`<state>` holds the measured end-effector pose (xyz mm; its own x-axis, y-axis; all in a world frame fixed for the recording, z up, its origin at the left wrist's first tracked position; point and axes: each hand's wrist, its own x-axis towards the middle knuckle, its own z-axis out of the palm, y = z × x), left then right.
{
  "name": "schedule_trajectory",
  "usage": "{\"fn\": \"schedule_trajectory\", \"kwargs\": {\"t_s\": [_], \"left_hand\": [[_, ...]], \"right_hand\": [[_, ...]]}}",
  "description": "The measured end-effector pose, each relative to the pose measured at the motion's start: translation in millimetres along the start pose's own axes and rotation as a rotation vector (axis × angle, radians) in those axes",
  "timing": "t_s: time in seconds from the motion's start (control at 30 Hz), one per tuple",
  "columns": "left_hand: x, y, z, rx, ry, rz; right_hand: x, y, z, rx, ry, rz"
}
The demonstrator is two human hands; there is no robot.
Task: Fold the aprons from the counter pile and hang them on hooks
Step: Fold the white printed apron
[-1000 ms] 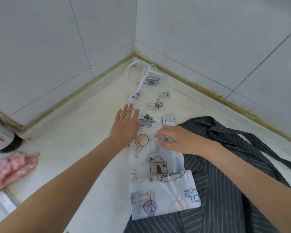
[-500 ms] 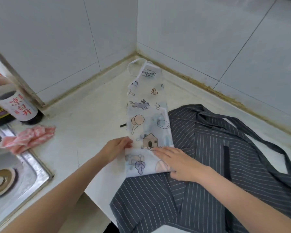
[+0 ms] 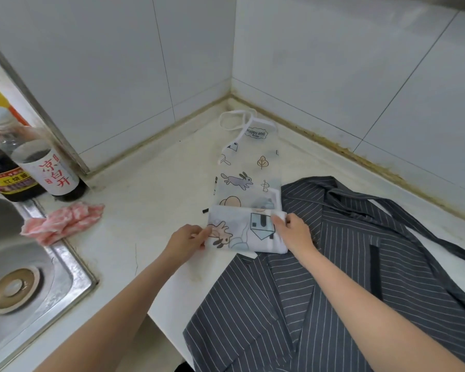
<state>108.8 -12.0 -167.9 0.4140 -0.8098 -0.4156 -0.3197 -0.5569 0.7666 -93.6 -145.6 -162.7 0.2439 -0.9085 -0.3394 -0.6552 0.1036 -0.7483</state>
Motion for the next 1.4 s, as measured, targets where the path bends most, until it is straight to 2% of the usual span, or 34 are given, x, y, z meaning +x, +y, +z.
{"fn": "schedule_trajectory", "kwargs": {"t_s": [0.2, 0.23, 0.3, 0.37, 0.4, 0.47, 0.5, 0.57, 0.67, 0.7, 0.73, 0.77, 0.83, 0.87, 1.0, 1.1, 1.13, 1.23, 1.33, 1.4], "left_hand": [[3, 3, 2, 0.231, 0.089, 0.09], [3, 4, 4, 0.313, 0.163, 0.16], [6, 11, 9, 0.515, 0.253, 0.408], [17, 19, 20, 0.745, 0.169, 0.633], [22, 23, 27, 0.869, 0.12, 0.686], [30, 33, 34, 1.024, -0.026, 0.679], [34, 32, 35, 1.058, -0.123, 0.612], [41, 28, 35, 1.114, -0.195, 0.551], [46, 23, 35, 1.135, -0.187, 0.562], [47, 22, 36, 1.132, -0.167, 0.568], [48, 21, 36, 1.13, -0.147, 0.57], [48, 22, 35, 1.116, -0.139, 0.559], [43, 24, 33, 1.072, -0.13, 0.509], [42, 24, 33, 1.051, -0.115, 0.491], [46, 24, 32, 0.841, -0.045, 0.38], [53, 40, 21, 0.682, 0.005, 0.415], [56, 50, 13, 0.617, -0.001, 0.37], [76, 64, -15, 0.197, -0.122, -0.017], [83, 66, -25, -0.207, -0.174, -0.191], [85, 63, -27, -0.313, -0.184, -0.233]], "right_hand": [[2, -6, 22, -0.387, 0.166, 0.077], [2, -7, 25, -0.414, 0.176, 0.081], [3, -7, 28, -0.451, 0.187, 0.076], [2, -5, 28, -0.48, 0.192, 0.064], [0, -5, 28, -0.471, 0.188, 0.06], [0, -2, 26, -0.409, 0.194, 0.066], [-1, -2, 24, -0.368, 0.194, 0.056], [-4, 1, 21, -0.413, 0.183, -0.038], [-7, 14, 12, -0.766, 0.245, -0.503], [-7, 18, 6, -0.861, 0.231, -0.641], [-7, 21, 0, -0.94, 0.118, -0.716], [-6, 24, -7, -0.977, -0.018, -0.747], [-5, 25, -18, -0.984, -0.32, -0.637], [-3, 25, -20, -0.993, -0.367, -0.618], [2, 14, -22, -0.859, -0.397, -0.619], [6, -1, -30, -0.532, -0.376, -0.41], [9, -5, -34, -0.396, -0.352, -0.318], [23, -13, -40, -0.089, -0.308, -0.121], [40, -16, -31, 0.087, -0.253, 0.012], [50, -21, -22, 0.068, -0.16, 0.05]]}}
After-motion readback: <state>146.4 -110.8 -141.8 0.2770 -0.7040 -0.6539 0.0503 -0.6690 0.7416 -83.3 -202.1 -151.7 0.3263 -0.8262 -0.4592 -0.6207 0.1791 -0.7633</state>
